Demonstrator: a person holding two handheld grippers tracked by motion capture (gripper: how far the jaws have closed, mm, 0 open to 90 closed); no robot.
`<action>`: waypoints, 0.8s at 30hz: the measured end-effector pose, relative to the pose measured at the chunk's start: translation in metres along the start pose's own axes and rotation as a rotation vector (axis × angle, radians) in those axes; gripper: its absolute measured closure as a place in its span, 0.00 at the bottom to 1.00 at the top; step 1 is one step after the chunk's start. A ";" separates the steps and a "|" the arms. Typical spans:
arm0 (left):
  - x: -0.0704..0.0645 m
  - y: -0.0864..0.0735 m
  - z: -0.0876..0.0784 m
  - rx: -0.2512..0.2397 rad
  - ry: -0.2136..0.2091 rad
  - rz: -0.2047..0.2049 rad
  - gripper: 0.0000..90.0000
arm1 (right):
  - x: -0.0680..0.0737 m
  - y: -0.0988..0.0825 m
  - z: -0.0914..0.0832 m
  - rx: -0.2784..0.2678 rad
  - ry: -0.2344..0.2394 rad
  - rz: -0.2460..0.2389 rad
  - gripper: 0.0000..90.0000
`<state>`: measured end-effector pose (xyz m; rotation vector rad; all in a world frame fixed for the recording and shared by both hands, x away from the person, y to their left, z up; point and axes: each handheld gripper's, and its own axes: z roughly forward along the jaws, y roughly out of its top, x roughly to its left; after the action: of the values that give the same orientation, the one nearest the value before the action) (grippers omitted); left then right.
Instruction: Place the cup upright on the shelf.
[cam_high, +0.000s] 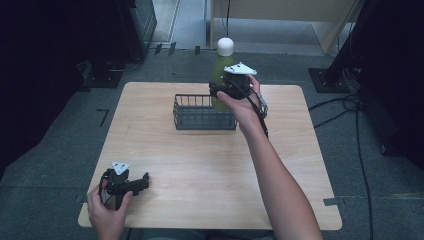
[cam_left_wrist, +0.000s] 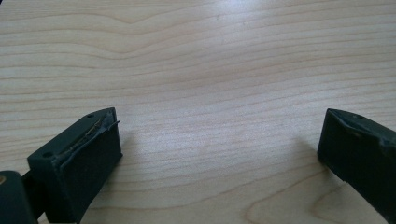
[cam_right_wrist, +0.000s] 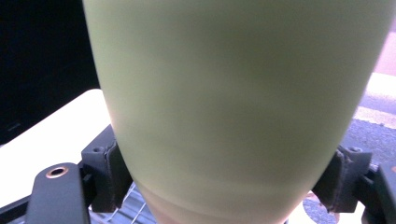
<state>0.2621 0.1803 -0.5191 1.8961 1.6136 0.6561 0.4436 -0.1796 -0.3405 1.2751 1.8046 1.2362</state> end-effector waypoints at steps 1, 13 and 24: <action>0.000 0.000 0.000 0.000 0.000 0.000 0.00 | -0.001 -0.001 0.002 0.004 -0.006 0.003 0.22; 0.000 0.000 0.000 0.006 0.000 0.006 0.00 | -0.010 -0.017 0.023 0.035 -0.035 0.003 0.22; 0.000 0.000 0.000 0.004 0.000 0.004 0.00 | -0.011 -0.036 0.034 0.072 -0.031 0.006 0.22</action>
<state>0.2620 0.1806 -0.5189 1.9024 1.6125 0.6553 0.4632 -0.1817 -0.3878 1.3331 1.8395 1.1573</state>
